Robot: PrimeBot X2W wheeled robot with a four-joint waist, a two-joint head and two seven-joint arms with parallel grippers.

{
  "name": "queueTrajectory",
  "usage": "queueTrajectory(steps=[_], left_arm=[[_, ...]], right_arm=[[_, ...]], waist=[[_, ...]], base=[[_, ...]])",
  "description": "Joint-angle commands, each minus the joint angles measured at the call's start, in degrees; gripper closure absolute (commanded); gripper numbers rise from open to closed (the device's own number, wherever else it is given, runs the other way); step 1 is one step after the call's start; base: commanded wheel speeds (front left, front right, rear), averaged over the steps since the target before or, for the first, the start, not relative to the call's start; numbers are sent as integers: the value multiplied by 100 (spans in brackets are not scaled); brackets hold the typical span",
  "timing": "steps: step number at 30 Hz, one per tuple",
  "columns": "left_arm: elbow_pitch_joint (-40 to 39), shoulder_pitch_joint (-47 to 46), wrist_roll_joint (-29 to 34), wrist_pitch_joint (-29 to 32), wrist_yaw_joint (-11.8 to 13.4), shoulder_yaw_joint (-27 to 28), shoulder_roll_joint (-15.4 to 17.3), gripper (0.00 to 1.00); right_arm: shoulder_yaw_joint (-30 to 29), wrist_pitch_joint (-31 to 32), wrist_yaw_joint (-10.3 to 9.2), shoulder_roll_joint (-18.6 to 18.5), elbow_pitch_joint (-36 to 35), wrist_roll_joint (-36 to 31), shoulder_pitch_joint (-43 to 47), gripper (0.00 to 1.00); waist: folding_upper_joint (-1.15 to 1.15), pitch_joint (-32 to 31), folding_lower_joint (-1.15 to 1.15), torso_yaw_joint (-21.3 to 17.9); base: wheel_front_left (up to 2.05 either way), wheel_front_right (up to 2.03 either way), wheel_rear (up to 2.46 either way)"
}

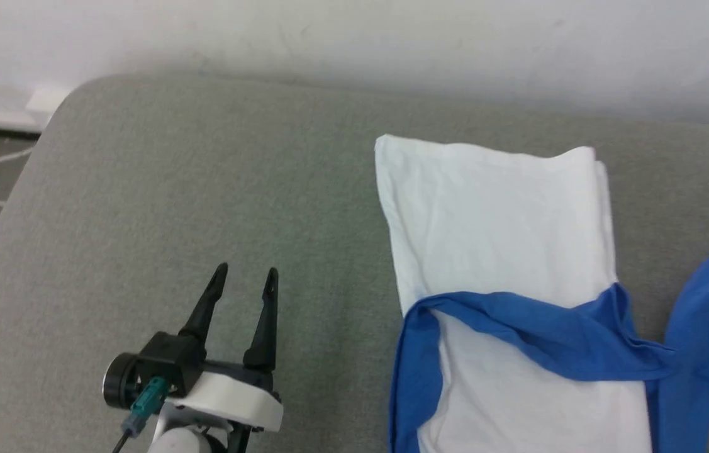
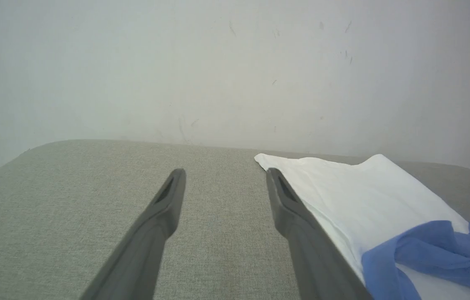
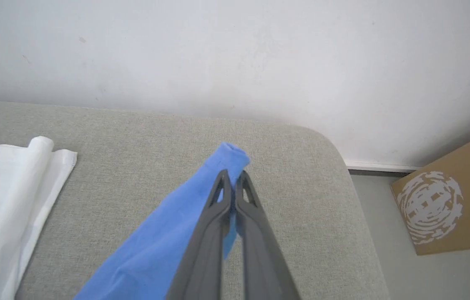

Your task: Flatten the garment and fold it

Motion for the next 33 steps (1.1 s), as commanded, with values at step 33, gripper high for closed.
queueTrajectory(steps=[33], left_arm=[[-149, 300, -96, -22, 37, -13, 25, 0]], right_arm=[[1050, 1965, -12, 3941, -3236, -1374, 1571, 100]], waist=[[0, -457, 1, 301]], base=[[0, 0, 0]])
